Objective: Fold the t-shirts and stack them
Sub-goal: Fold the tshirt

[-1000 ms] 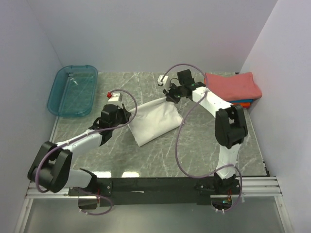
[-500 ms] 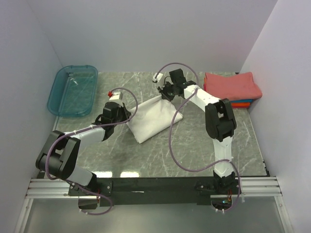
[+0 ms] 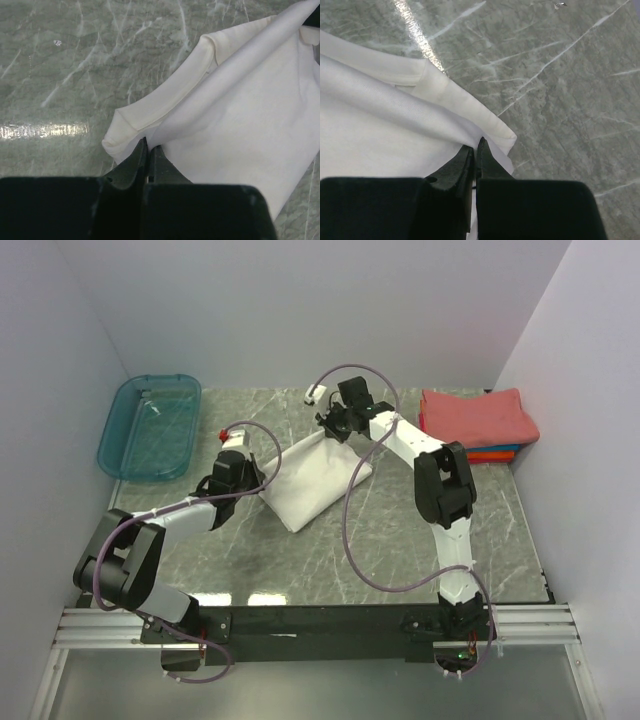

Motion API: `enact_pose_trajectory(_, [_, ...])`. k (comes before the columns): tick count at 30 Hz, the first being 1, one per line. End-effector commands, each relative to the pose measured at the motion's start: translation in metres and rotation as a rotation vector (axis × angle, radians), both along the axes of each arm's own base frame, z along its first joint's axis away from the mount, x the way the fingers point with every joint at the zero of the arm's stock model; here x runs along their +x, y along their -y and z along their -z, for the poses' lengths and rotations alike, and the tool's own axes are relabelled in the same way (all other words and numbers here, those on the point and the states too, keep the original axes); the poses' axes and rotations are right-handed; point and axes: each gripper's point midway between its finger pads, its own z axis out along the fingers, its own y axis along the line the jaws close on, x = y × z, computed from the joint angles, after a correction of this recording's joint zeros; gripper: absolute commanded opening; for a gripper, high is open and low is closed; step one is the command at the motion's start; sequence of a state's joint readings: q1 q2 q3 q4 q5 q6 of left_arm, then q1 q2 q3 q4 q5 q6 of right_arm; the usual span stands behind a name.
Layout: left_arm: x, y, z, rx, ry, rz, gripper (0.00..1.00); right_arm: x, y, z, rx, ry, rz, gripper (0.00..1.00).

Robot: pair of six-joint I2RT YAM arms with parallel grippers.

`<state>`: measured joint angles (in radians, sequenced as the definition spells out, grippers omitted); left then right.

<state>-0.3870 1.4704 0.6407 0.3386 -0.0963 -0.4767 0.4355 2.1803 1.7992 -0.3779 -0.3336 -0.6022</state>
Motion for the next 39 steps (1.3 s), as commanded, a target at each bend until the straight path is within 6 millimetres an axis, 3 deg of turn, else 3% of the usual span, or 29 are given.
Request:
enact_pose_trajectory(1, [0.011, -0.007, -0.011, 0.008, 0.016, -0.061, 0.0, 0.019, -0.004, -0.014, -0.008, 0.064, 0.032, 0.0])
enact_pose_trajectory(6, [0.013, -0.015, -0.005, 0.04, -0.022, -0.109, 0.03, 0.026, -0.009, -0.011, -0.032, 0.079, 0.055, 0.03])
enact_pose_trajectory(9, [0.019, -0.025, -0.01, 0.045, -0.028, -0.194, 0.41, 0.039, -0.01, -0.017, -0.025, 0.127, 0.119, 0.46])
enact_pose_trajectory(10, [0.017, -0.045, -0.007, 0.105, -0.047, -0.29, 0.6, 0.047, -0.006, -0.018, -0.046, 0.159, 0.179, 0.7])
enact_pose_trajectory(11, [0.018, -0.056, -0.01, 0.134, -0.045, -0.35, 0.66, 0.052, -0.005, -0.022, -0.03, 0.171, 0.235, 0.79])
enact_pose_trajectory(13, [0.024, -0.073, -0.03, 0.131, -0.017, -0.478, 0.82, 0.069, -0.004, -0.043, 0.019, 0.229, 0.322, 0.82])
enact_pose_trajectory(14, [0.015, -0.096, -0.031, 0.196, -0.042, -0.583, 0.87, 0.075, 0.005, -0.051, 0.037, 0.239, 0.406, 0.82])
enact_pose_trajectory(16, [0.018, -0.098, -0.048, 0.172, -0.021, -0.597, 0.9, 0.078, 0.011, -0.068, 0.078, 0.233, 0.437, 0.82])
enact_pose_trajectory(18, [0.015, -0.084, -0.055, 0.119, -0.018, -0.508, 0.9, 0.071, 0.024, -0.064, 0.122, 0.153, 0.442, 0.82])
enact_pose_trajectory(19, [0.013, -0.077, -0.056, 0.113, -0.017, -0.448, 0.88, 0.066, 0.03, -0.075, 0.149, 0.132, 0.437, 0.82])
enact_pose_trajectory(20, [0.01, -0.054, -0.056, 0.049, -0.025, -0.325, 0.86, 0.06, 0.037, -0.075, 0.209, 0.058, 0.387, 0.82])
enact_pose_trajectory(21, [0.0, -0.045, -0.055, 0.018, -0.027, -0.263, 0.85, 0.043, 0.044, -0.062, 0.211, -0.04, 0.358, 0.82])
enact_pose_trajectory(23, [-0.016, -0.028, -0.049, -0.043, -0.051, -0.157, 0.83, 0.022, 0.061, -0.065, 0.294, -0.164, 0.275, 0.82])
enact_pose_trajectory(24, [-0.026, -0.015, -0.048, -0.104, -0.052, -0.088, 0.84, -0.001, 0.059, -0.057, 0.342, -0.287, 0.22, 0.82])
enact_pose_trajectory(27, [-0.047, -0.003, -0.037, -0.197, -0.099, -0.043, 0.83, -0.033, 0.065, -0.033, 0.341, -0.486, 0.22, 0.82])
enact_pose_trajectory(30, [-0.065, 0.012, -0.035, -0.307, -0.134, 0.013, 0.82, -0.049, 0.066, -0.009, 0.332, -0.583, 0.24, 0.82])
enact_pose_trajectory(32, [-0.069, 0.025, -0.048, -0.387, -0.107, 0.078, 0.77, -0.05, 0.068, -0.009, 0.327, -0.564, 0.244, 0.77])
enact_pose_trajectory(35, [-0.073, 0.038, -0.065, -0.436, -0.058, 0.167, 0.73, -0.056, 0.067, -0.015, 0.331, -0.522, 0.194, 0.57])
enact_pose_trajectory(37, [-0.071, 0.044, -0.072, -0.442, -0.033, 0.208, 0.67, -0.065, 0.064, -0.021, 0.348, -0.542, 0.157, 0.35])
enact_pose_trajectory(39, [-0.066, 0.054, -0.074, -0.465, -0.021, 0.255, 0.65, -0.071, 0.061, -0.021, 0.362, -0.568, 0.137, 0.31])
